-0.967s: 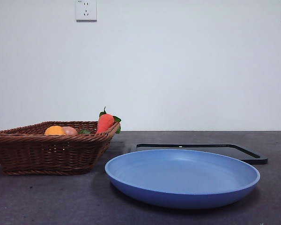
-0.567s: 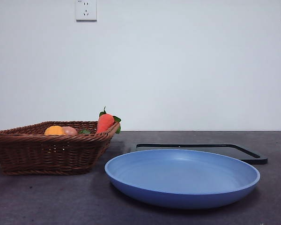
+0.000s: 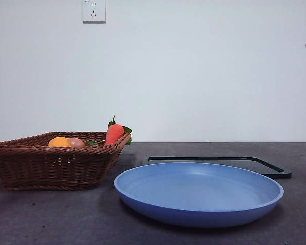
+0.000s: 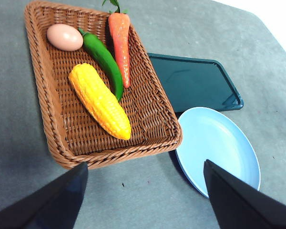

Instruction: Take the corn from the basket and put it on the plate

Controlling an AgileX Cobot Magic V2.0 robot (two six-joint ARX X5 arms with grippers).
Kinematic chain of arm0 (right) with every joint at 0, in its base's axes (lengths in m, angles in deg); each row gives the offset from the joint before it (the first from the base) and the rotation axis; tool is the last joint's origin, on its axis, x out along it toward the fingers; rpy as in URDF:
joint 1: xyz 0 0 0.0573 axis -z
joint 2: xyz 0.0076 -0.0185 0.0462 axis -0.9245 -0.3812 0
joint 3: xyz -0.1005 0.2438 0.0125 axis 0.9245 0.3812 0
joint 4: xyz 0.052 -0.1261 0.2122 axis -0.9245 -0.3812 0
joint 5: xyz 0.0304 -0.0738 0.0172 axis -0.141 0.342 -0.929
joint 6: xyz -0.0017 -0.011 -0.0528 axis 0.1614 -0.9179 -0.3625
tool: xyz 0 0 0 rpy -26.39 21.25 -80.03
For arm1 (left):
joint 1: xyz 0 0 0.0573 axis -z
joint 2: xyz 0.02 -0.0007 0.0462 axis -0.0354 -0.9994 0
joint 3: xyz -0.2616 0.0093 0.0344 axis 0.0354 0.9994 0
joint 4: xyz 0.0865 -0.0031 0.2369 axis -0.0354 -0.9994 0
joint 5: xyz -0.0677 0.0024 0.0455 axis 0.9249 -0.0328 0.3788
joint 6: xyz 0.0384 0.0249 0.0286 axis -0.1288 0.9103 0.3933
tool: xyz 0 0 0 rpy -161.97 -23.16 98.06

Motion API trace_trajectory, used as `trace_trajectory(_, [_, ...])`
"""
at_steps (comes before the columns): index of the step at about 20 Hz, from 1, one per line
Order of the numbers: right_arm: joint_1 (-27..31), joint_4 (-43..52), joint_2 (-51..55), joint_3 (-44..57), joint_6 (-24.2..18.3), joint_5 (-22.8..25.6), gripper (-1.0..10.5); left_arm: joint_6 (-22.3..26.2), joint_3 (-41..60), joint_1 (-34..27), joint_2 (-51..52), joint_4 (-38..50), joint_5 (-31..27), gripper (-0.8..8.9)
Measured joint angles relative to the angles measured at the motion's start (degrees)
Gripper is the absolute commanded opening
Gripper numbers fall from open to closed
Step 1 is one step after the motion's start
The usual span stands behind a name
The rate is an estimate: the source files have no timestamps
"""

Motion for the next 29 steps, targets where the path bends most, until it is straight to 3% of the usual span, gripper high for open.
trace_trajectory(12, [-9.0,12.0,-27.2,0.0,0.0,0.0,3.0,0.0,0.0,0.0,-0.5,0.0,0.0,3.93])
trace_trajectory(19, [-12.5,16.3,-36.9,0.0,0.0,0.0,2.9,0.0,0.0,0.0,-0.5,0.0,0.0,3.92])
trace_trajectory(22, [-13.7,17.1,-39.7,0.0,0.0,0.0,2.3,0.0,0.0,0.0,-0.5,0.0,0.0,3.92])
trace_trajectory(26, [-14.6,18.2,-40.6,0.0,0.0,0.2,0.0,0.0,0.0,0.0,-0.5,0.0,0.0,3.91])
trace_trajectory(29, [-14.6,18.2,-40.6,-0.1,0.1,-0.1,0.0,-0.2,0.0,0.0,-1.1,0.0,0.0,3.91])
